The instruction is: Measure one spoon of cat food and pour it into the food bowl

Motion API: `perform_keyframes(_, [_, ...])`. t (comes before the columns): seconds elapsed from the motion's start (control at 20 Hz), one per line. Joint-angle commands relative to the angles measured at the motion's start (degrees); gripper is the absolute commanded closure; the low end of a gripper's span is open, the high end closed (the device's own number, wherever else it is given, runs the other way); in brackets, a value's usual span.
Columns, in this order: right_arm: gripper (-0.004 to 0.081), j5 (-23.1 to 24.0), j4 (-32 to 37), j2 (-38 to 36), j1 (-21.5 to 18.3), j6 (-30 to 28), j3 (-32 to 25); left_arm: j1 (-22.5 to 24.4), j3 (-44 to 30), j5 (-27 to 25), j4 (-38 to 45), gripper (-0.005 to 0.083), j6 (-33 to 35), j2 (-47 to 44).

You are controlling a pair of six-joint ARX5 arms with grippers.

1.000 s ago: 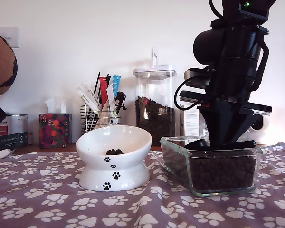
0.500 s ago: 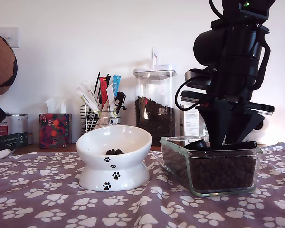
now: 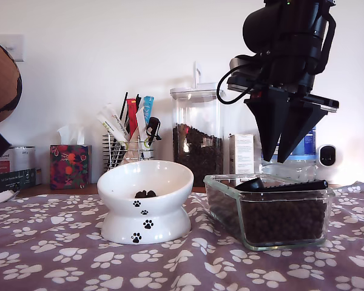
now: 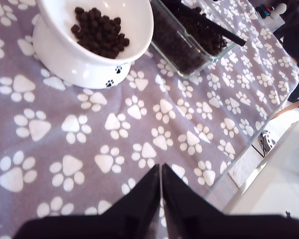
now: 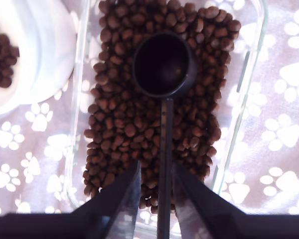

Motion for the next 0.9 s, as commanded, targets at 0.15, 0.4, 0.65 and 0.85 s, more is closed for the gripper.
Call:
perform_keyframes(0.15, [0.0780,0.15,4.31,-3.54,-0.04,-3.76,0.35,-0.20,-0.15,-8.57,5.09,0.0793,6.95,0.24])
perform_keyframes(0.4, [0.0780,2.95,15.37,-8.20,-0.04,-5.27,0.26,-0.20,-0.15,-16.46,11.91,0.0793,9.38,0.22])
perform_keyframes(0.65, [0.0781,3.10,22.16,-9.31,-0.04,-7.15,0.02,-0.15,-0.15,-18.67,15.10,0.0793,11.85,0.22])
perform_keyframes(0.85, [0.0781,5.01,34.95,-14.60,-0.04,-7.61,-9.53,-0.15,-0.15,-19.17,17.59,0.0793,11.98,0.22])
